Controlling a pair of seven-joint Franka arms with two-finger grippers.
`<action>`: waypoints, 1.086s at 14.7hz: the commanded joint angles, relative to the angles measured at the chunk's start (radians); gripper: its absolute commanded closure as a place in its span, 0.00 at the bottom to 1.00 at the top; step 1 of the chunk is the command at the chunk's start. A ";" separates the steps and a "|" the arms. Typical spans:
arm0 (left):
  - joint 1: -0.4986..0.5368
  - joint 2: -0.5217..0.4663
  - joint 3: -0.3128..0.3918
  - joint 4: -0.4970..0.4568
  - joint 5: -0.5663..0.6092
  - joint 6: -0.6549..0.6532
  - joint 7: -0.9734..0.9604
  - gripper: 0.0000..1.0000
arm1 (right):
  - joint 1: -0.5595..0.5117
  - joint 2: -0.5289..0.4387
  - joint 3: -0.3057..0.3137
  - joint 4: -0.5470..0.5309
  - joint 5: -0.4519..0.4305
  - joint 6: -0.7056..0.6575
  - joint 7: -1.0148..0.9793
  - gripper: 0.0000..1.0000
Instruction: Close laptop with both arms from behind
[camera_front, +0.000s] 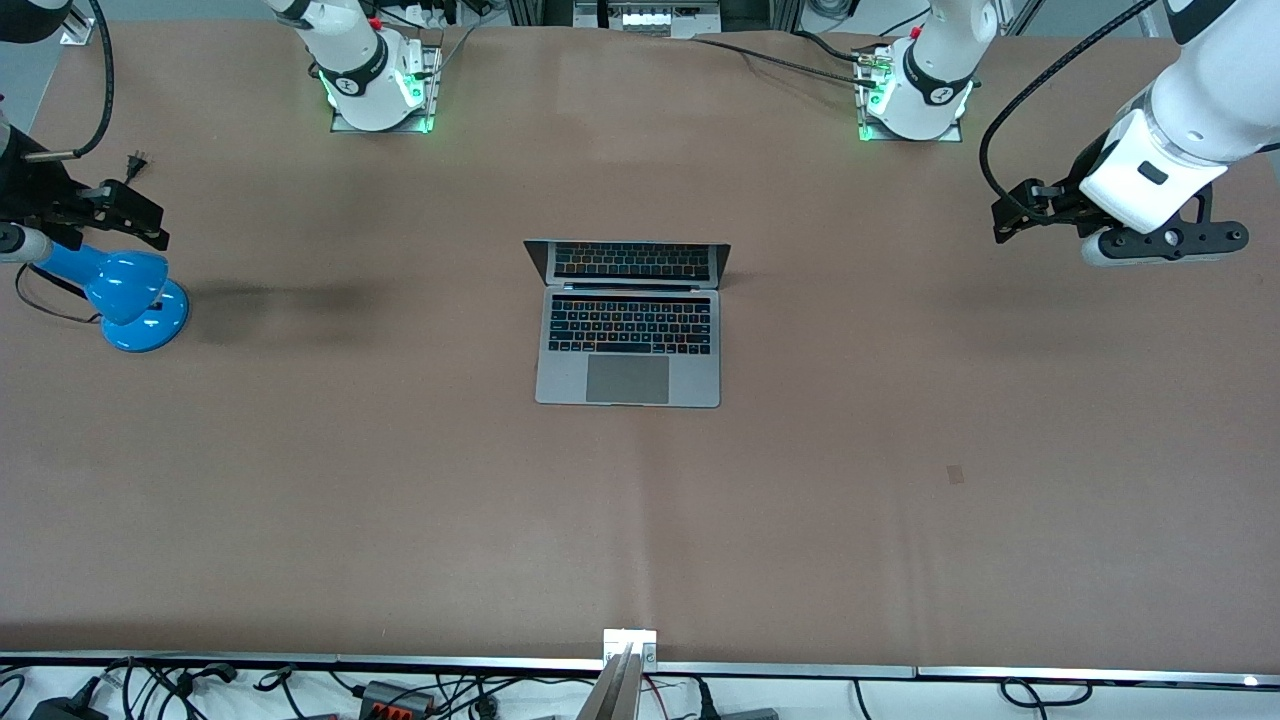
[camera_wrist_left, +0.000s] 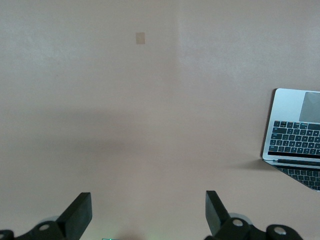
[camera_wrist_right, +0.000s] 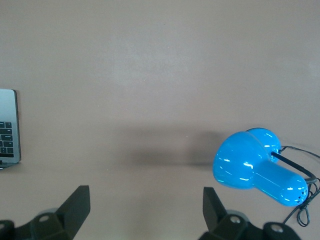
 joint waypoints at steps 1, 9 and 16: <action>0.010 -0.019 0.002 -0.017 -0.024 0.001 0.026 0.00 | -0.005 -0.031 0.007 -0.027 0.004 -0.005 0.012 0.00; 0.010 -0.007 0.002 0.026 -0.030 -0.085 0.027 0.36 | 0.011 -0.029 0.007 -0.024 0.003 -0.006 0.012 0.06; 0.021 -0.008 0.005 0.055 -0.087 -0.155 0.099 1.00 | 0.017 -0.025 0.007 -0.020 0.003 0.000 0.012 0.78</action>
